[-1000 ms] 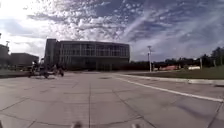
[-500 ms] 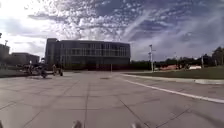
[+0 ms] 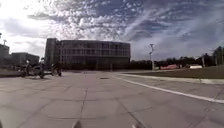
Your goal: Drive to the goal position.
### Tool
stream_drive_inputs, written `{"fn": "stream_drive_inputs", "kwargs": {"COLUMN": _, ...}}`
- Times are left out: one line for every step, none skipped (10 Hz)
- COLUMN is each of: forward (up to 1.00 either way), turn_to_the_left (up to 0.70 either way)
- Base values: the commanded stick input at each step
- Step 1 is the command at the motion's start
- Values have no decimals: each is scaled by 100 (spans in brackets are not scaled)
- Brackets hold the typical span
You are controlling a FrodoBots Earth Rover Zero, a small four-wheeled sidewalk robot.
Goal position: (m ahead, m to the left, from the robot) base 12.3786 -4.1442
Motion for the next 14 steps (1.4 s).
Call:
{"fn": "stream_drive_inputs", "kwargs": {"forward": 70, "turn_to_the_left": 0}}
{"fn": "stream_drive_inputs", "kwargs": {"forward": 70, "turn_to_the_left": 0}}
{"fn": "stream_drive_inputs", "kwargs": {"forward": 70, "turn_to_the_left": 0}}
{"fn": "stream_drive_inputs", "kwargs": {"forward": 70, "turn_to_the_left": 0}}
{"fn": "stream_drive_inputs", "kwargs": {"forward": 70, "turn_to_the_left": 0}}
{"fn": "stream_drive_inputs", "kwargs": {"forward": 70, "turn_to_the_left": 0}}
{"fn": "stream_drive_inputs", "kwargs": {"forward": 70, "turn_to_the_left": 0}}
{"fn": "stream_drive_inputs", "kwargs": {"forward": 70, "turn_to_the_left": 0}}
{"fn": "stream_drive_inputs", "kwargs": {"forward": 70, "turn_to_the_left": 0}}
{"fn": "stream_drive_inputs", "kwargs": {"forward": 70, "turn_to_the_left": 0}}
{"fn": "stream_drive_inputs", "kwargs": {"forward": 70, "turn_to_the_left": 0}}
{"fn": "stream_drive_inputs", "kwargs": {"forward": 70, "turn_to_the_left": 0}}
{"fn": "stream_drive_inputs", "kwargs": {"forward": 70, "turn_to_the_left": 0}}
{"fn": "stream_drive_inputs", "kwargs": {"forward": 70, "turn_to_the_left": 0}}
